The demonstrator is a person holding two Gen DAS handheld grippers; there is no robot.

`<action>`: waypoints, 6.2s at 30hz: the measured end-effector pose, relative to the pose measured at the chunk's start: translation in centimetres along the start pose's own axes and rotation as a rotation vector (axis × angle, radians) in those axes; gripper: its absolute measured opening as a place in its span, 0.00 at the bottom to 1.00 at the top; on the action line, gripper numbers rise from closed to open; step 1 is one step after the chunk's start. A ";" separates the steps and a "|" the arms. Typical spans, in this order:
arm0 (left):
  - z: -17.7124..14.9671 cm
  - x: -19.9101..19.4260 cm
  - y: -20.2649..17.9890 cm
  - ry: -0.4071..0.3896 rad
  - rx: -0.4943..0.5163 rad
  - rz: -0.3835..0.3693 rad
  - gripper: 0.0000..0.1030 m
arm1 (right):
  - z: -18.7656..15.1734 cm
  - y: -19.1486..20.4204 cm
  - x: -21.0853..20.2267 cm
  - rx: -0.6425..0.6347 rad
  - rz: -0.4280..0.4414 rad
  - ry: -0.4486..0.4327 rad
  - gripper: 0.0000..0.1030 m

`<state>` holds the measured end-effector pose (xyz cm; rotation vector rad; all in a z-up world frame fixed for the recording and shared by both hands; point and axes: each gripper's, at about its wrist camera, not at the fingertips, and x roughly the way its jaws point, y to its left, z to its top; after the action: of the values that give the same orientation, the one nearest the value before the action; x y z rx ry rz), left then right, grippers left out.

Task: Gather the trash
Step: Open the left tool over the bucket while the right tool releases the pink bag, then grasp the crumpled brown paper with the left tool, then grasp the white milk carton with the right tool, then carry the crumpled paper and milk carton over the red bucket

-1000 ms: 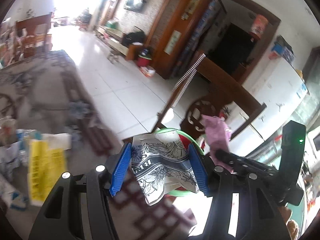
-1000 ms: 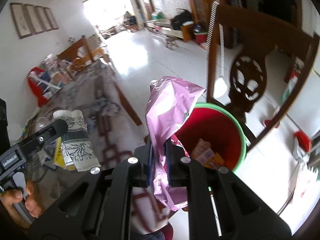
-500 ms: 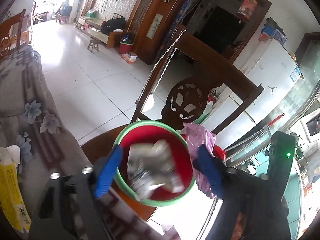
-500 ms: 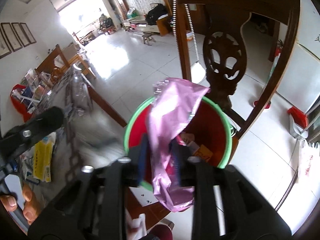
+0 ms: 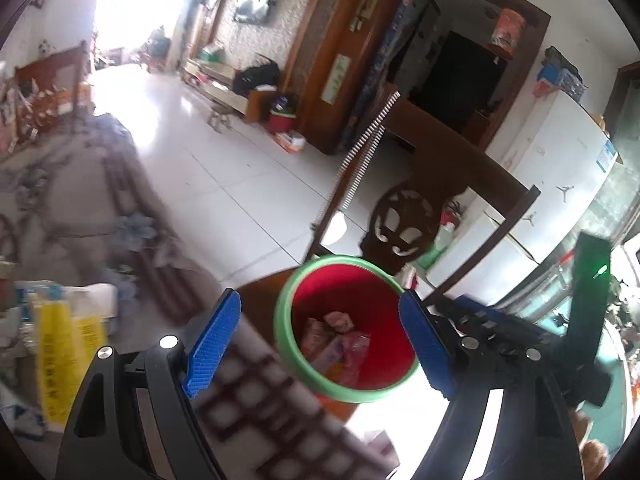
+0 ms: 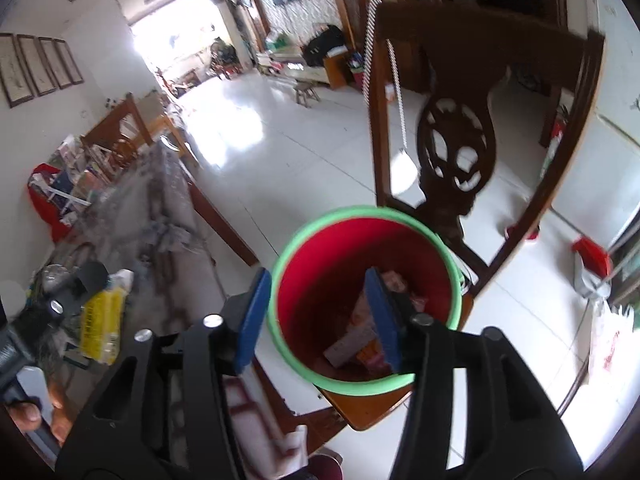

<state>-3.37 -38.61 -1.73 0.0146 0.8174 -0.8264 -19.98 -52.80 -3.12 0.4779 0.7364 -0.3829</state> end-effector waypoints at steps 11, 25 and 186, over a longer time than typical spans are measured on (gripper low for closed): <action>-4.6 -11.8 8.1 -0.086 -0.101 0.249 0.80 | -1.3 10.4 -4.1 -0.131 0.217 -0.032 0.74; -18.9 -26.0 26.2 0.017 -0.525 0.743 0.84 | -5.6 17.9 -2.7 -0.357 0.164 0.021 0.74; 0.1 5.9 -3.1 0.174 0.025 -0.015 0.34 | -2.1 -2.0 2.4 0.044 0.003 0.064 0.37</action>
<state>-3.01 -44.61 -4.55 0.1038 0.9717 -0.8582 -20.45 -53.75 -6.77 0.5345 0.7902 -0.3827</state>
